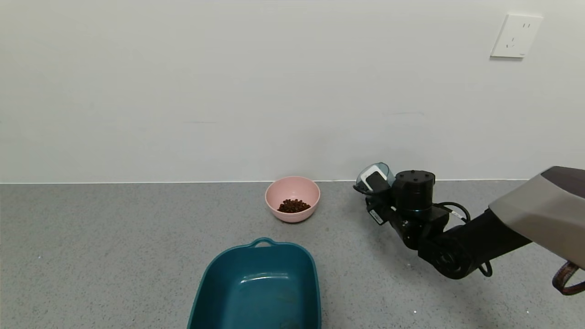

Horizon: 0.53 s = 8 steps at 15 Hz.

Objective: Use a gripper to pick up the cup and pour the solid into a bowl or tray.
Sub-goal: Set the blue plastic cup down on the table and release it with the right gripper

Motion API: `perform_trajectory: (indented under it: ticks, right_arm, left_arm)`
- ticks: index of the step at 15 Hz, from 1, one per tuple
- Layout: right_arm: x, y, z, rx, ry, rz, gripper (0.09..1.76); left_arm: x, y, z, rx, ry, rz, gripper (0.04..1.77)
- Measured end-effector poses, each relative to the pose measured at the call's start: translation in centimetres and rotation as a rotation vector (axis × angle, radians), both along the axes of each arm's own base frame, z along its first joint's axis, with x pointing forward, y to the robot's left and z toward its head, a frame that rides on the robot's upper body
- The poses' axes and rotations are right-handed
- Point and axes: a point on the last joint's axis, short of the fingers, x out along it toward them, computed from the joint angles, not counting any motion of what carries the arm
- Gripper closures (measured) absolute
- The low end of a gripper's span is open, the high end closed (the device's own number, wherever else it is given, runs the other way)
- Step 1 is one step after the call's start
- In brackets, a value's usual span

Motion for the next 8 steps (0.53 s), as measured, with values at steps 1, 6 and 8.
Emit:
perform_trajectory:
  ticks: [1, 6, 8]
  right_arm:
    - [-0.1, -0.1, -0.2, 0.046, 0.011, -0.006, 0.47]
    - [-0.5, 0.4, -1.1, 0.281, 0.047, -0.037, 0.47]
    - [-0.6, 0.9, -1.3, 0.365, 0.045, -0.047, 0.47]
  left_arm:
    - [0.0, 0.0, 0.0, 0.000, 0.000, 0.000, 0.06]
    - [0.0, 0.0, 0.0, 0.000, 0.000, 0.000, 0.06]
    - [0.0, 0.0, 0.0, 0.000, 0.000, 0.000, 0.06]
